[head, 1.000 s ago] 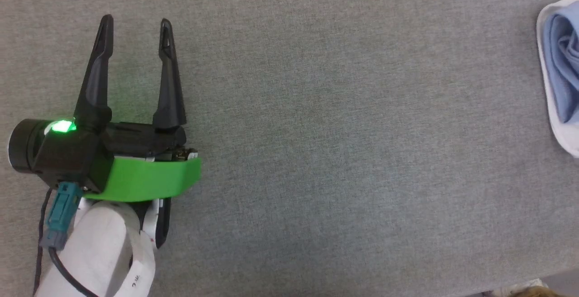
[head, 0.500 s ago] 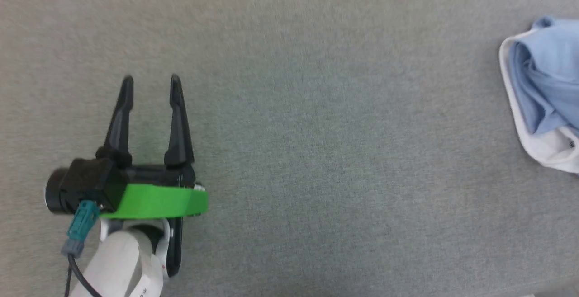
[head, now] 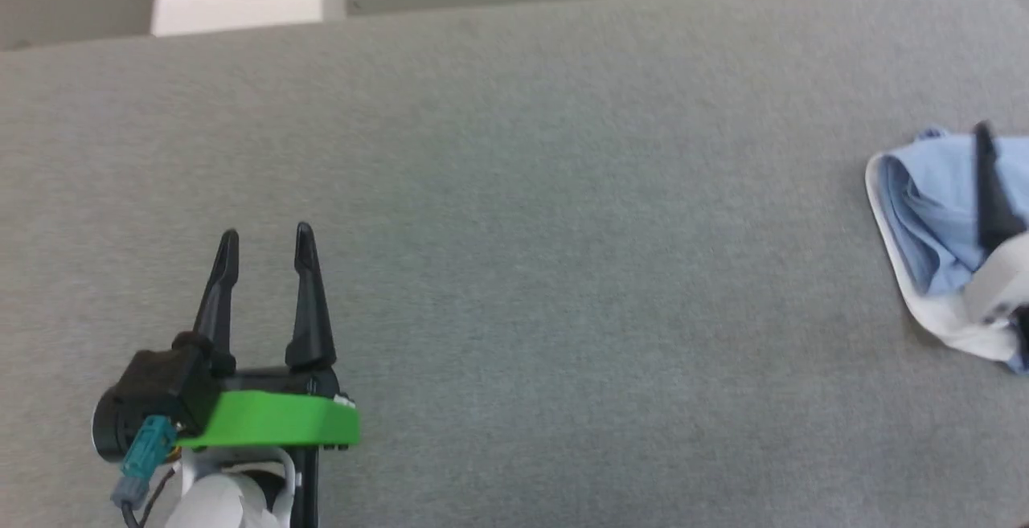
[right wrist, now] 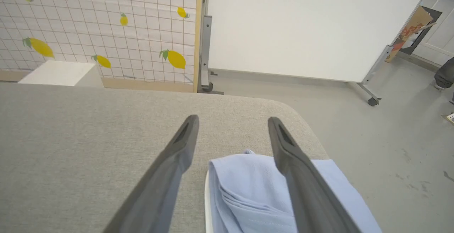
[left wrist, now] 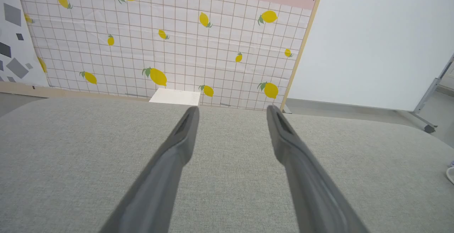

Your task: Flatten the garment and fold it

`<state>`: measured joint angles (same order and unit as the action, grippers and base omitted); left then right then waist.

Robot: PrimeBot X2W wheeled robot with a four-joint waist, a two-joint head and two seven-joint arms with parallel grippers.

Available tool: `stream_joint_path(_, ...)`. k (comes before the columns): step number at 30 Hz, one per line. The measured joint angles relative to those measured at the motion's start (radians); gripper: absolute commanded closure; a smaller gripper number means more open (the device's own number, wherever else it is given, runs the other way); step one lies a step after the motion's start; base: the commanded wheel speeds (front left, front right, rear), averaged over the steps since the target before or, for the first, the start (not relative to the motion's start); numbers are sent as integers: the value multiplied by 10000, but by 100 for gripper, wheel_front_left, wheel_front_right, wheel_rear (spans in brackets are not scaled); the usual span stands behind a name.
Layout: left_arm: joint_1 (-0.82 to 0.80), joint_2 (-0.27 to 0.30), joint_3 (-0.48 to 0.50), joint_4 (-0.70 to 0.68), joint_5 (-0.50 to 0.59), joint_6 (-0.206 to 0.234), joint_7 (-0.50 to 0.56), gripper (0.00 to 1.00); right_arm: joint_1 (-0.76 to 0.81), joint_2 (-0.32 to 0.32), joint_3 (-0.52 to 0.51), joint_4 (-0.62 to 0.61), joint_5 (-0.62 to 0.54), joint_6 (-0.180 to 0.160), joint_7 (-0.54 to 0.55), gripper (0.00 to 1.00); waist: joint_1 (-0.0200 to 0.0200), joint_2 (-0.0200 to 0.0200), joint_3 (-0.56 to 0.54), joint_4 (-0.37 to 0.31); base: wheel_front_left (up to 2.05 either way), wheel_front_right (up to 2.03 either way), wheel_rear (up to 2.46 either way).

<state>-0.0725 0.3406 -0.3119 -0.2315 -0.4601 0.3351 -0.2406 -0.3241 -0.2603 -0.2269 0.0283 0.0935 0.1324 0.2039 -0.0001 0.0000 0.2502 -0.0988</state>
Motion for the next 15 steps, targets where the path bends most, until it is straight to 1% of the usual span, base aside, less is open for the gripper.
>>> stream_joint_path(7, 413, -123, -29, 180, -65, -90, -79, 0, 1508, 1060, 439, -1170, 88, 0, -1365, 0, 0, 0, -681, 409, 0, 0, 0)
stream_joint_path(9, 582, -196, -35, 232, -65, -161, -92, 0, 1963, 1369, 606, -1292, -2, 0, -1697, 0, 0, 0, -860, 504, 0, 0, 0)
stream_joint_path(14, 941, -337, -138, 552, -58, -364, -125, 0, 2685, 1820, 688, -1294, -474, 0, -2324, 0, 0, 0, -1190, 700, 0, 0, 0)
stream_joint_path(15, 1084, -522, -182, 704, -48, -508, -136, 0, 3010, 1979, 669, -1191, -704, 0, -2683, 0, 0, 0, -1341, 826, 0, 0, 0)
